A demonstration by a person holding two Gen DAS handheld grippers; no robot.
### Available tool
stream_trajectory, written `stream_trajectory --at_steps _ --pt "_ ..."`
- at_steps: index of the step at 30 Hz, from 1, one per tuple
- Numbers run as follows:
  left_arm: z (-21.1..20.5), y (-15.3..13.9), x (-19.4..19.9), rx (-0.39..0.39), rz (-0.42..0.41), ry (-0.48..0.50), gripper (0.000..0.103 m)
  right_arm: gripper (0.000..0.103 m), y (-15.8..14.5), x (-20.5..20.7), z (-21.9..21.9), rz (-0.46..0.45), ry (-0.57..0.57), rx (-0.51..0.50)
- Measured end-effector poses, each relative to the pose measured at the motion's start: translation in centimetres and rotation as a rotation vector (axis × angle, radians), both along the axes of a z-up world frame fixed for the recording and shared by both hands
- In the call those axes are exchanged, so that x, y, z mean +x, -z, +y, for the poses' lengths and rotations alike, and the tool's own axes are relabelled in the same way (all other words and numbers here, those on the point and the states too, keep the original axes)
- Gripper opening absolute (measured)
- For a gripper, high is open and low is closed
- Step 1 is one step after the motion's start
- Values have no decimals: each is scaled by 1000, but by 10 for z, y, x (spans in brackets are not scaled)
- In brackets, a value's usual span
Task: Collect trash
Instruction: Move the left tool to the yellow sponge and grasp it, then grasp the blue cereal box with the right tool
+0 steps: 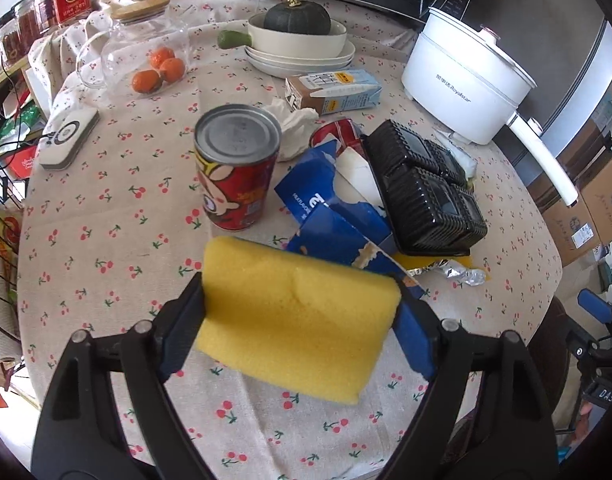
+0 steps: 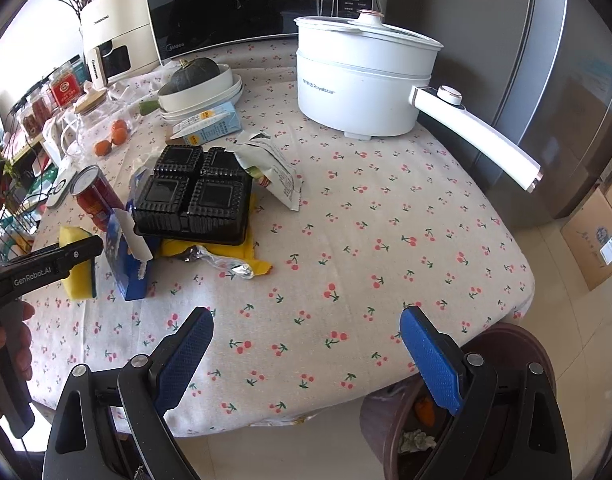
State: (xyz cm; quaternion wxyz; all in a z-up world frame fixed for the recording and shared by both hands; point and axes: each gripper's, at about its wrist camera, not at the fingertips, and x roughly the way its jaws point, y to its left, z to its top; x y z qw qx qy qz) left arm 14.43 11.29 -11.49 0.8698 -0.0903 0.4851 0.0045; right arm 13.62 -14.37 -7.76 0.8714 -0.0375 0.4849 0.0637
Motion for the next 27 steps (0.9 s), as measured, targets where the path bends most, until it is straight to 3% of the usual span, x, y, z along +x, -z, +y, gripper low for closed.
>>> stream_trajectory --at_steps 9,18,27 --pt "40 -15 -33 79 -2 -21 85 96 23 3 72 22 -109 6" --pt "48 -12 -47 114 19 13 86 96 47 14 133 13 -176 95" --pt "59 -7 -52 139 43 27 86 96 64 21 163 -61 -228 -35"
